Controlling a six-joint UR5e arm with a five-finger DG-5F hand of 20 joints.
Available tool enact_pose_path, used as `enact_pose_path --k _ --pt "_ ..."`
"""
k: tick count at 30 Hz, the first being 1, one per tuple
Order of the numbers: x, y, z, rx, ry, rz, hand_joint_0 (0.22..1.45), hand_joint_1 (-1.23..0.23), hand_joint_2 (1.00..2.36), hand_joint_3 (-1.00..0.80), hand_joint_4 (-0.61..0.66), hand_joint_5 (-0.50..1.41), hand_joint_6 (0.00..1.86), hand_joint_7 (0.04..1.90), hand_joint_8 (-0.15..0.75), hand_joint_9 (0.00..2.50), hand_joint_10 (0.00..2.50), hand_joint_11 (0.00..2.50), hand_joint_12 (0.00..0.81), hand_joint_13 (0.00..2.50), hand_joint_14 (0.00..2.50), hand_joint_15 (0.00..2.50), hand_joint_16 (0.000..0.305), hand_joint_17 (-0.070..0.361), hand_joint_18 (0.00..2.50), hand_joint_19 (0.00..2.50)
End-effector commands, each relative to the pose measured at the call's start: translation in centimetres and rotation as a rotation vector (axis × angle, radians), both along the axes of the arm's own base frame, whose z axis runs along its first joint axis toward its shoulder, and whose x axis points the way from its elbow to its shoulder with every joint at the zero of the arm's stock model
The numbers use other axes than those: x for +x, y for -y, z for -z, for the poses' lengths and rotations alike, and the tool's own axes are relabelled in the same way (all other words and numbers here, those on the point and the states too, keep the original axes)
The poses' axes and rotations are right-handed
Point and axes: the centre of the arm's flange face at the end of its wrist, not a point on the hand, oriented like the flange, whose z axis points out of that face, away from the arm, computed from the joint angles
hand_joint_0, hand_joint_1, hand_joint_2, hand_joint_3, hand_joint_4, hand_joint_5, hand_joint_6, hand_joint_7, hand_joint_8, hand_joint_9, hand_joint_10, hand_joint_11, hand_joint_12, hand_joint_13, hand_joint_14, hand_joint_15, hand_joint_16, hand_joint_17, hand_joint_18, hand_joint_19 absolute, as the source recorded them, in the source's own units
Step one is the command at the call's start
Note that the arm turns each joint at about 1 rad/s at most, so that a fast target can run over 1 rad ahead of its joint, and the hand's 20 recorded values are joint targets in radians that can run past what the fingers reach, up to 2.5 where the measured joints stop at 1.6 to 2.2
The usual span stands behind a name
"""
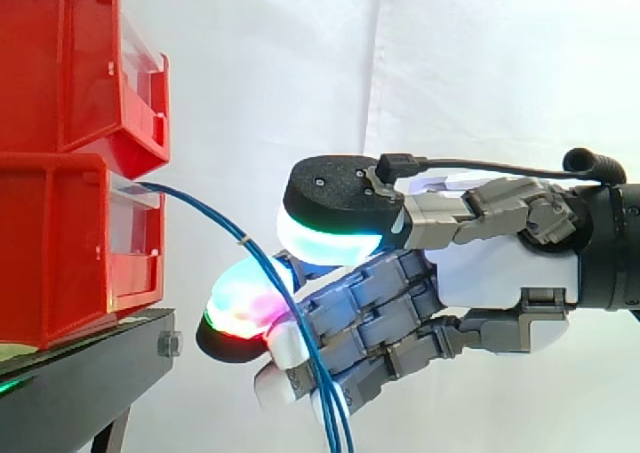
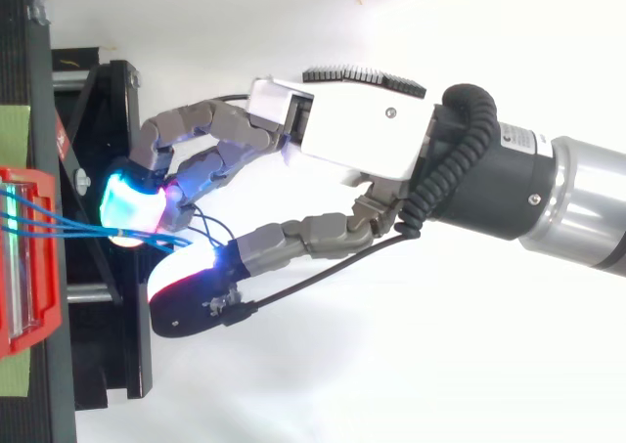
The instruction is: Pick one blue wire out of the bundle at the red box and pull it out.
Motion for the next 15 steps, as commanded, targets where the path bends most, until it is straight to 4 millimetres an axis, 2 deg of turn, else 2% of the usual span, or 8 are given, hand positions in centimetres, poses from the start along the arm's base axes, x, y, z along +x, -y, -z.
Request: enact_pose_path --k 1,3,5,9,15 --pt "0.01 0.00 -0.01 0.000 0.000 -0.001 0.61 -0.83 1.01 -0.38 0.26 -0.16 0.86 0.86 0.348 0.84 0.01 0.71 0.410 0.68 0.01 0.38 0.047 0.107 0.66 0.47" --pt "0.01 0.12 -0.02 0.001 0.002 0.001 0.61 -0.83 1.01 -0.39 0.27 -0.16 0.86 0.86 0.360 0.92 0.01 0.96 0.411 0.70 0.01 0.39 0.047 0.106 0.66 0.47" --pt "0.06 0.11 -0.07 0.001 0.006 0.001 0.61 -0.83 1.01 -0.40 0.28 -0.16 0.85 0.85 0.358 0.95 0.01 1.02 0.413 0.71 0.01 0.40 0.047 0.106 0.68 0.48" --pt "0.12 0.10 -0.12 0.001 0.012 0.001 0.60 -0.83 1.00 -0.44 0.27 -0.16 0.85 0.84 0.360 0.97 0.00 1.10 0.413 0.72 0.01 0.41 0.048 0.107 0.69 0.48" --pt "0.12 0.10 -0.12 0.001 0.012 0.001 0.59 -0.83 1.00 -0.47 0.27 -0.16 0.85 0.83 0.362 0.98 0.00 1.10 0.414 0.73 0.01 0.41 0.048 0.107 0.70 0.49"
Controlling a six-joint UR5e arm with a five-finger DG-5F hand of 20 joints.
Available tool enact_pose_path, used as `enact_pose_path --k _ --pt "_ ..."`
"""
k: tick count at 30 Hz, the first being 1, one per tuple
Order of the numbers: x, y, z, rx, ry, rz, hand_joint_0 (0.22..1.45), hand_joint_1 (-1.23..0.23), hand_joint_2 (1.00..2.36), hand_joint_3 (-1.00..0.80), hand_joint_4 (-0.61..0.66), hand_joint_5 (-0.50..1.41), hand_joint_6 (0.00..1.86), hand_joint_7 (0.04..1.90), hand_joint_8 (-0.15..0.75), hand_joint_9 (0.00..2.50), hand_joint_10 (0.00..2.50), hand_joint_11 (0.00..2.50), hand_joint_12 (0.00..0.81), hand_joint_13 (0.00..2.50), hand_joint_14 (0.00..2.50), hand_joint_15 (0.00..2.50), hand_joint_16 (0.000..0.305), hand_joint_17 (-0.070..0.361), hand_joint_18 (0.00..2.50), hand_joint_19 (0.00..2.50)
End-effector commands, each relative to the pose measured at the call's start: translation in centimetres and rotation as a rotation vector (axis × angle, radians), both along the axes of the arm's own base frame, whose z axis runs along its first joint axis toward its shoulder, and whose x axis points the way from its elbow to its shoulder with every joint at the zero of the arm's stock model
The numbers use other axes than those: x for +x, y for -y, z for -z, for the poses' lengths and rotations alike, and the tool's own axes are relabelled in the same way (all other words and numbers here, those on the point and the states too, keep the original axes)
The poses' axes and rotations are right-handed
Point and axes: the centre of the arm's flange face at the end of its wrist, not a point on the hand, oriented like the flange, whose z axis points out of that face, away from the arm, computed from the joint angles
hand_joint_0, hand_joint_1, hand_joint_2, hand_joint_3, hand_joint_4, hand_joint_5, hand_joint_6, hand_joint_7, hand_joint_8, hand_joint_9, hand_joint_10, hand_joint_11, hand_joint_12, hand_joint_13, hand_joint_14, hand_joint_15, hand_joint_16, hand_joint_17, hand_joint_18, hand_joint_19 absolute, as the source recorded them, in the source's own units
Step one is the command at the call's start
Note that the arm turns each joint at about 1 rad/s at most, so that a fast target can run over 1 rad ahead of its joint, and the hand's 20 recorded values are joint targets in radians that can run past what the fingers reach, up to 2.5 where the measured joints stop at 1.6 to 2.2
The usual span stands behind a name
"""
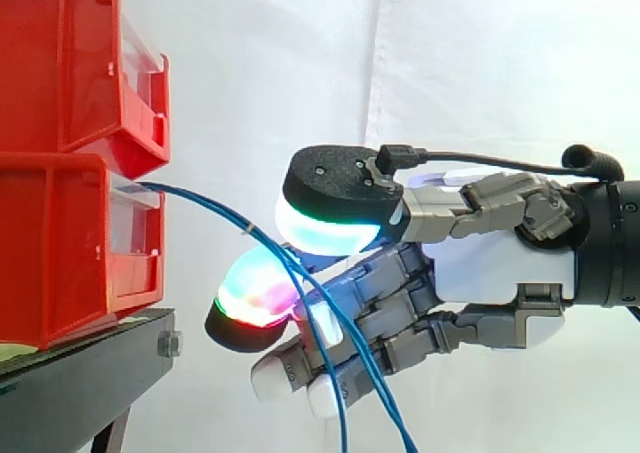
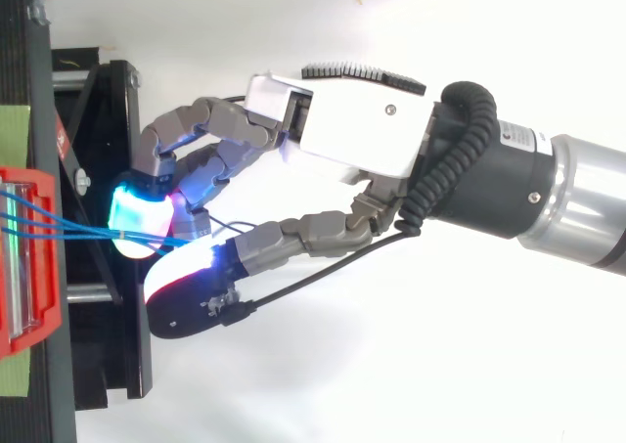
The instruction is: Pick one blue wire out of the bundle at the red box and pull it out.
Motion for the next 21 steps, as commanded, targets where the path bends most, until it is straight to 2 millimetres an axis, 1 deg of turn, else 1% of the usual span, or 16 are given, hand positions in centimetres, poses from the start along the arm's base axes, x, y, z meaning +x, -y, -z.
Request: enact_pose_path --k 1,8,14,18,21 --pt "0.00 0.01 -0.01 0.000 0.000 0.000 0.59 -0.83 1.00 -0.48 0.28 -0.16 0.85 0.83 0.362 0.98 0.00 1.10 0.414 0.73 0.01 0.41 0.048 0.107 0.70 0.49" --pt "0.00 0.02 0.00 -0.001 0.000 0.002 0.56 -0.81 1.00 -0.50 0.29 -0.15 0.82 0.82 0.372 0.98 0.00 1.05 0.417 0.74 0.01 0.41 0.048 0.109 0.72 0.49" --pt "0.44 -0.37 -0.93 -0.005 0.018 0.002 0.56 -0.79 1.00 -0.50 0.29 -0.14 0.79 0.84 0.376 0.96 0.01 1.03 0.419 0.75 0.01 0.41 0.048 0.109 0.72 0.50" --pt "0.47 -0.55 -0.70 -0.025 0.009 0.006 0.56 -0.78 1.00 -0.50 0.30 -0.13 0.76 0.86 0.376 0.95 0.01 0.99 0.417 0.75 0.01 0.41 0.048 0.109 0.72 0.50" --pt "0.47 -0.67 -0.70 -0.026 0.009 0.004 0.58 -0.77 1.00 -0.46 0.29 -0.13 0.75 0.89 0.368 0.94 0.01 0.92 0.413 0.75 0.01 0.41 0.048 0.107 0.72 0.50"
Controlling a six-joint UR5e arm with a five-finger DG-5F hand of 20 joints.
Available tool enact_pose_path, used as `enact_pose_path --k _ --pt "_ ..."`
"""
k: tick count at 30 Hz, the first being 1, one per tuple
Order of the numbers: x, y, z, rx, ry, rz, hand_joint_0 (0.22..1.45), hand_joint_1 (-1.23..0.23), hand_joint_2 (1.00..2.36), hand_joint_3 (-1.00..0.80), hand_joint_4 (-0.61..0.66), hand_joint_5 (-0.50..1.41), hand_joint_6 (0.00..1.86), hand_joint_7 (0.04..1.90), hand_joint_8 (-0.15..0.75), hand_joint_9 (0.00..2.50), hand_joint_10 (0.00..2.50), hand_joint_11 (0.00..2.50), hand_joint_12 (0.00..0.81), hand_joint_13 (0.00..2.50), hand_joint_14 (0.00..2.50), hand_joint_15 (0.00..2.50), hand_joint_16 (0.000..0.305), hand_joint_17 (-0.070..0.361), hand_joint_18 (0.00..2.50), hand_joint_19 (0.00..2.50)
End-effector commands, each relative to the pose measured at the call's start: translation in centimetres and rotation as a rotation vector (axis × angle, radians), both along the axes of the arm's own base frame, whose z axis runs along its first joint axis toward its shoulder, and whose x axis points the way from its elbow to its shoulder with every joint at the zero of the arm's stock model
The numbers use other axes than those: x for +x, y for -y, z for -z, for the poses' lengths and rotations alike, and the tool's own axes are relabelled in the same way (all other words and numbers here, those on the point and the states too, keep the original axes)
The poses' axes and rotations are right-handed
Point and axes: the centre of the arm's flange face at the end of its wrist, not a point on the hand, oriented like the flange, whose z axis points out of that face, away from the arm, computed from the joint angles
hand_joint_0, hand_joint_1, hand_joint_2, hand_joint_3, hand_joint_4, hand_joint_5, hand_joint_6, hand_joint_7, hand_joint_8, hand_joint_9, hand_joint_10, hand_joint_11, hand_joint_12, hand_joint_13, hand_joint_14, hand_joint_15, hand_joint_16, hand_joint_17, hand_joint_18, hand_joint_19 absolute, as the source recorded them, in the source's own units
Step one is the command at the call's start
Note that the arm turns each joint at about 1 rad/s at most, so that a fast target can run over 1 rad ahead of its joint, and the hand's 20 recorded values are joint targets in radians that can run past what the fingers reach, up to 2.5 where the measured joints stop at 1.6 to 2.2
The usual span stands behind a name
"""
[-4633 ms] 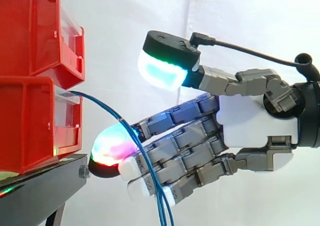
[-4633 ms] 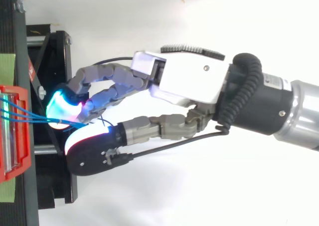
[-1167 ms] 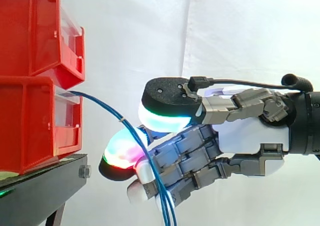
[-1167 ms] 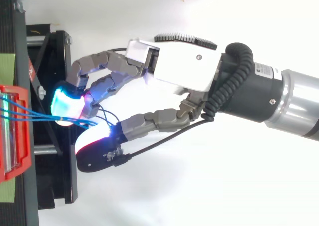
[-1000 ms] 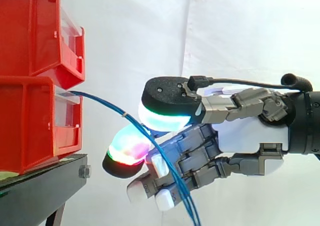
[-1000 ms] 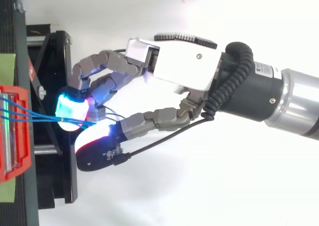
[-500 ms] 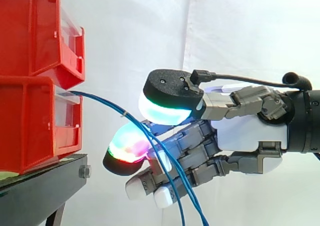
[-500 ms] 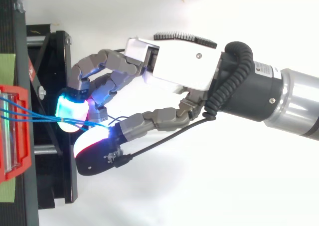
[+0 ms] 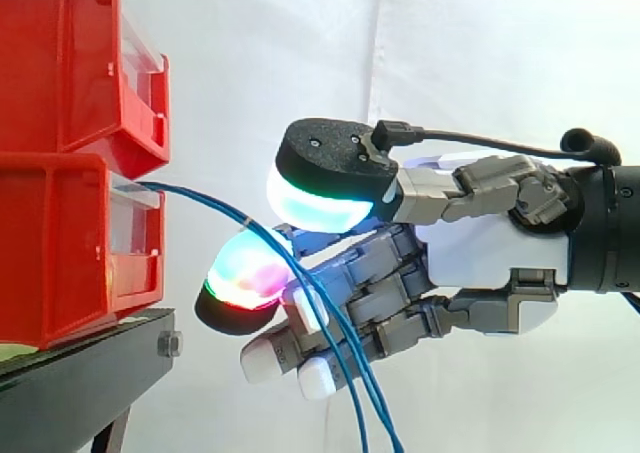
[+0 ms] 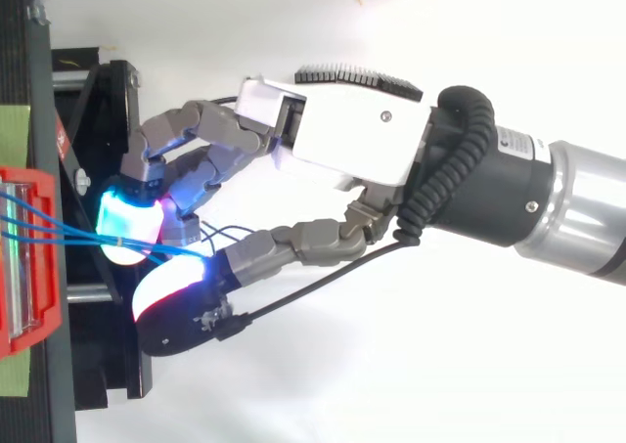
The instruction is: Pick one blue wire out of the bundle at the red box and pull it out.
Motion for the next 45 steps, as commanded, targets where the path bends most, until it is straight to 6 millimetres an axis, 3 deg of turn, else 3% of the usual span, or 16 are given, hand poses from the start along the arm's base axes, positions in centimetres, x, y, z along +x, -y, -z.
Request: enact_pose_path --k 1,4,8,26,40,45 --pt "0.0 -0.2 0.0 -0.004 -0.001 -0.001 0.58 -0.77 1.00 -0.46 0.29 -0.13 0.75 0.90 0.367 0.94 0.01 0.91 0.413 0.75 0.01 0.41 0.048 0.107 0.72 0.50" --pt "0.1 -0.5 0.0 -0.005 0.003 -0.004 0.58 -0.76 1.00 -0.45 0.29 -0.13 0.75 0.89 0.363 0.92 0.01 0.86 0.412 0.76 0.01 0.41 0.047 0.107 0.72 0.51" --pt "0.8 -1.0 1.5 -0.006 0.009 0.002 0.58 -0.73 1.00 -0.44 0.30 -0.12 0.71 0.93 0.363 0.92 0.01 0.83 0.410 0.76 0.01 0.41 0.047 0.107 0.72 0.51" --pt "1.6 -0.3 0.2 0.001 0.047 0.016 0.61 -0.70 1.01 -0.35 0.28 -0.11 0.67 1.02 0.366 0.93 0.01 0.81 0.410 0.78 0.01 0.40 0.047 0.105 0.74 0.52" --pt "1.6 -0.3 0.1 0.003 0.049 0.013 0.60 -0.70 1.01 -0.32 0.30 -0.14 0.76 0.84 0.363 0.92 0.01 0.80 0.407 0.78 0.01 0.41 0.047 0.106 0.74 0.52" --pt "1.6 -0.2 0.1 0.005 0.045 0.008 0.60 -0.66 1.01 -0.32 0.31 -0.12 0.68 0.96 0.356 0.92 0.01 0.79 0.407 0.78 0.01 0.41 0.047 0.106 0.73 0.52"
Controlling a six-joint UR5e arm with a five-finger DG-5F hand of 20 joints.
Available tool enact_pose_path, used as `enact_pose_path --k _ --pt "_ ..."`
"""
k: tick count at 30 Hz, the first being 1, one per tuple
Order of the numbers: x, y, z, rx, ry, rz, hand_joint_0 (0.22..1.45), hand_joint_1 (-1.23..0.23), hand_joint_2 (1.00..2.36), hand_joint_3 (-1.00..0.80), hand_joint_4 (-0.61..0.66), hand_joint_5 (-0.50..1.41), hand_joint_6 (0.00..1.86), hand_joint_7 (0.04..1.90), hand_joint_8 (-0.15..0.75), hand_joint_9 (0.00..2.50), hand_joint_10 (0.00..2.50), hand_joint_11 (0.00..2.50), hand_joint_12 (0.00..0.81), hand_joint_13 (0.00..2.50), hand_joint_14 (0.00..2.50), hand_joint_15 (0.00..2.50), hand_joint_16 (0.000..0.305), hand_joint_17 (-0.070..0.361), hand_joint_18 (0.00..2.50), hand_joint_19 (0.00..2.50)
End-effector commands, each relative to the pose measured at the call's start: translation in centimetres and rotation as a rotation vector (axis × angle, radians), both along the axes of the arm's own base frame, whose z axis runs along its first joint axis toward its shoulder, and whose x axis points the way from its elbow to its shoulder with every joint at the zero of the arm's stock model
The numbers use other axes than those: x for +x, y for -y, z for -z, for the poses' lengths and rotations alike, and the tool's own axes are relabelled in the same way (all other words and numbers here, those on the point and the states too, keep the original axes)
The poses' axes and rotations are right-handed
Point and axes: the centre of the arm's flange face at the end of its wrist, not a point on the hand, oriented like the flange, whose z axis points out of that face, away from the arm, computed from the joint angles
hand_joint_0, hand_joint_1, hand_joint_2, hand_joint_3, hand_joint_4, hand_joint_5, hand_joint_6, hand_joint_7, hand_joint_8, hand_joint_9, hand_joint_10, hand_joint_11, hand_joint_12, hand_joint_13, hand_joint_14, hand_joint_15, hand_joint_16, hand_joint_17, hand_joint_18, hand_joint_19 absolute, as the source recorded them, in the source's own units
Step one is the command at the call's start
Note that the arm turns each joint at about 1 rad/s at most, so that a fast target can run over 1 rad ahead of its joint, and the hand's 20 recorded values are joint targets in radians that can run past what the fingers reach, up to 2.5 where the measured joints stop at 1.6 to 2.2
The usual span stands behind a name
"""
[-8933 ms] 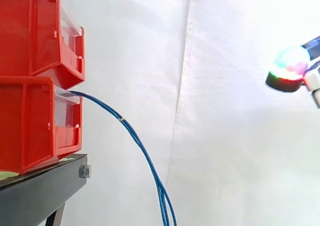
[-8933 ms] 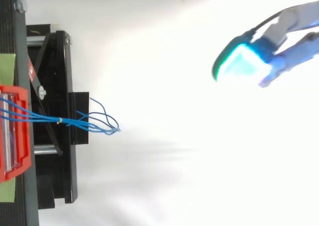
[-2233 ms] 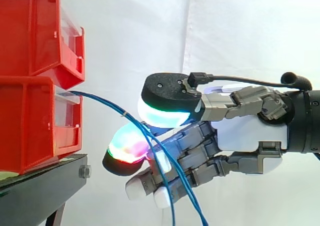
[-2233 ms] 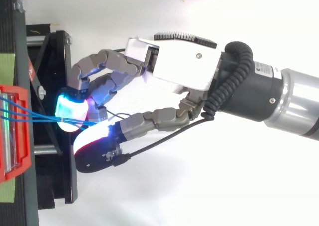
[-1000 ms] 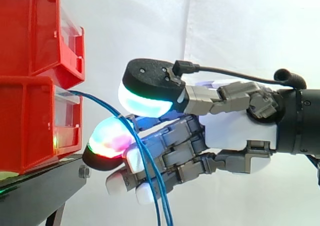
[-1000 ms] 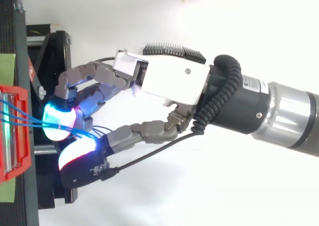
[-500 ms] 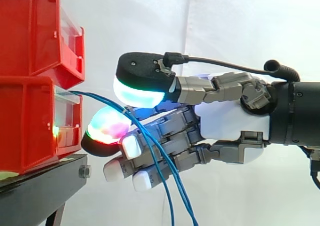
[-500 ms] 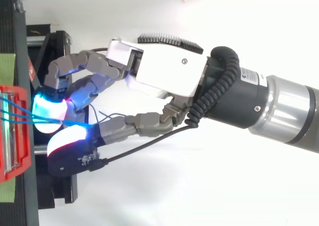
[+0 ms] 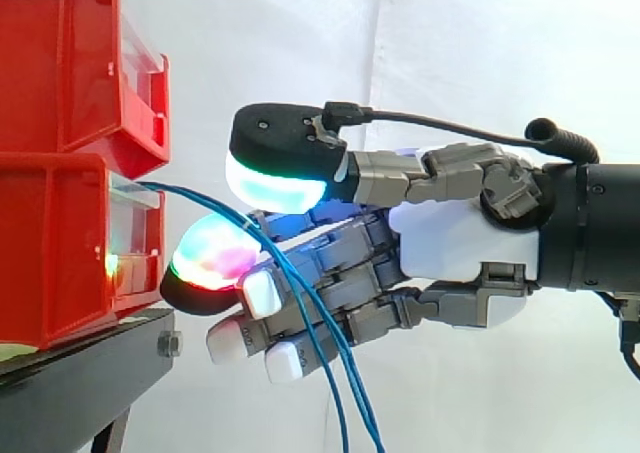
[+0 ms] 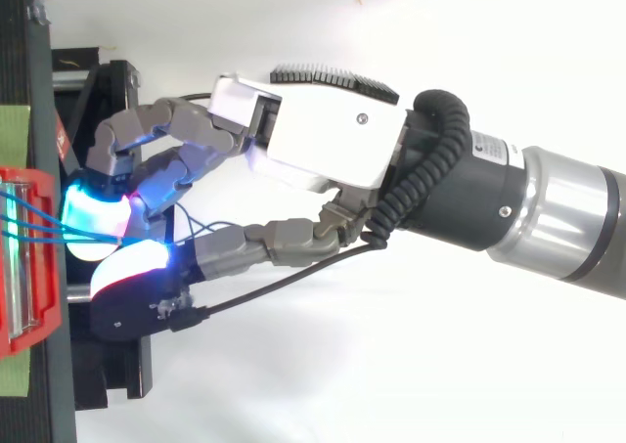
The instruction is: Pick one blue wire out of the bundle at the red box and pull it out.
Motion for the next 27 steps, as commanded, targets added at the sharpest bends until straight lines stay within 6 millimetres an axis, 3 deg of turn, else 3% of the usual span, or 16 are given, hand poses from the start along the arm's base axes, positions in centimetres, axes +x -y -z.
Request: enact_pose_path --k 1,11,20,27 --pt "0.0 0.0 0.0 0.003 -0.001 -0.003 0.60 -0.66 1.01 -0.32 0.32 -0.12 0.68 0.97 0.355 0.92 0.01 0.78 0.405 0.78 0.01 0.42 0.047 0.106 0.73 0.52" --pt "-0.6 0.6 0.4 -0.002 -0.051 -0.010 0.61 -0.67 1.01 -0.30 0.29 -0.12 0.65 1.03 0.364 0.93 0.01 0.79 0.410 0.79 0.01 0.41 0.047 0.106 0.73 0.54" --pt "-1.2 1.0 0.1 -0.011 -0.103 -0.036 0.61 -0.72 1.01 -0.31 0.27 -0.15 0.76 0.85 0.367 0.92 0.01 0.80 0.413 0.80 0.01 0.42 0.047 0.106 0.75 0.52" --pt "-1.2 1.4 -0.2 -0.009 -0.094 -0.026 0.60 -0.74 1.01 -0.35 0.28 -0.16 0.78 0.83 0.365 0.92 0.01 0.81 0.411 0.80 0.01 0.42 0.047 0.107 0.75 0.52"
